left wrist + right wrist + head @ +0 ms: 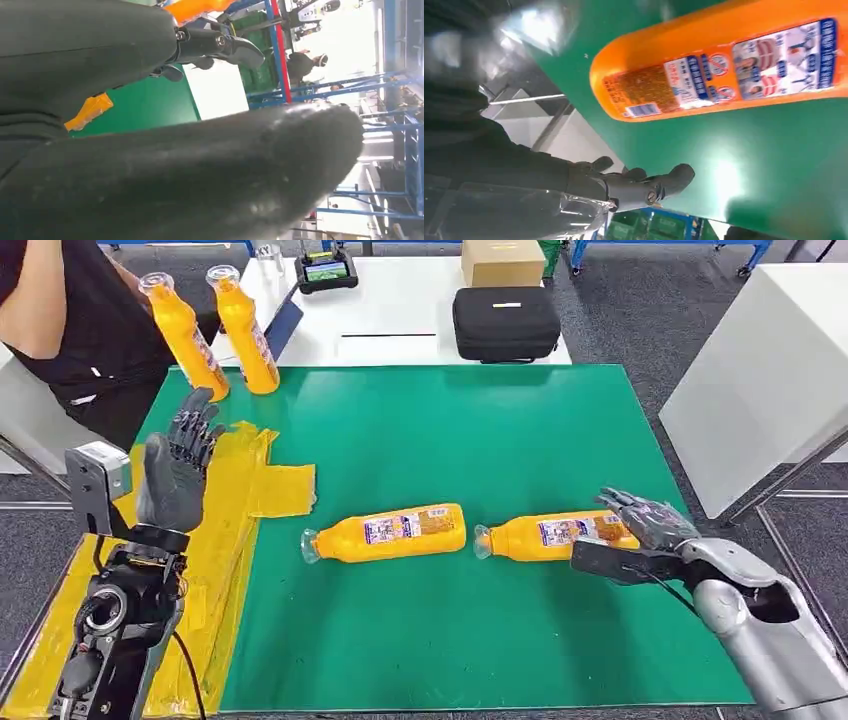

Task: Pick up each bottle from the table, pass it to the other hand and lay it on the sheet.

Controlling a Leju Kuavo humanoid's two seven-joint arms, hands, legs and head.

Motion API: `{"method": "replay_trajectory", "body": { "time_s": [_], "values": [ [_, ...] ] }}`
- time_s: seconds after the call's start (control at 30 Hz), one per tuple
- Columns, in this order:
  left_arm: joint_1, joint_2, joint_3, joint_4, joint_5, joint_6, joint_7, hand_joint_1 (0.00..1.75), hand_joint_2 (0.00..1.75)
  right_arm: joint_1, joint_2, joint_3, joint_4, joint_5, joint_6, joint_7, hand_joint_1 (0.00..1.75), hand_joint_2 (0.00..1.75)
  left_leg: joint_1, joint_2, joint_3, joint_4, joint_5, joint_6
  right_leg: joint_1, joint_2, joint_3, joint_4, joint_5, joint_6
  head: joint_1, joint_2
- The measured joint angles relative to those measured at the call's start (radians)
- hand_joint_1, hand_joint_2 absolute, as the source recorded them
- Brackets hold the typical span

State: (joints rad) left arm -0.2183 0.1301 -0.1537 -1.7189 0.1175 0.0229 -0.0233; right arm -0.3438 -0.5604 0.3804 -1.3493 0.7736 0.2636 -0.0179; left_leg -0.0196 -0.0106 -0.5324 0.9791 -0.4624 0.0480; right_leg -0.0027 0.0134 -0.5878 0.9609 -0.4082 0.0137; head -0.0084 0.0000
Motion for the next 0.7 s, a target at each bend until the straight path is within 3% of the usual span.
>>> {"method": "replay_trajectory", "body": {
  "time_s": [0.7],
  "values": [
    [-0.102,0.011,-0.021,0.055,0.040,0.026,0.022,0.00,0.00,-0.178,0.082,0.095,0.292,0.103,0.010,0.003,0.00,1.75,0.000,0.000,0.000,0.000,0.000,0.000,0.000,0.000,0.000,0.000,0.000,0.000,0.000,0.000]
  ]
}}
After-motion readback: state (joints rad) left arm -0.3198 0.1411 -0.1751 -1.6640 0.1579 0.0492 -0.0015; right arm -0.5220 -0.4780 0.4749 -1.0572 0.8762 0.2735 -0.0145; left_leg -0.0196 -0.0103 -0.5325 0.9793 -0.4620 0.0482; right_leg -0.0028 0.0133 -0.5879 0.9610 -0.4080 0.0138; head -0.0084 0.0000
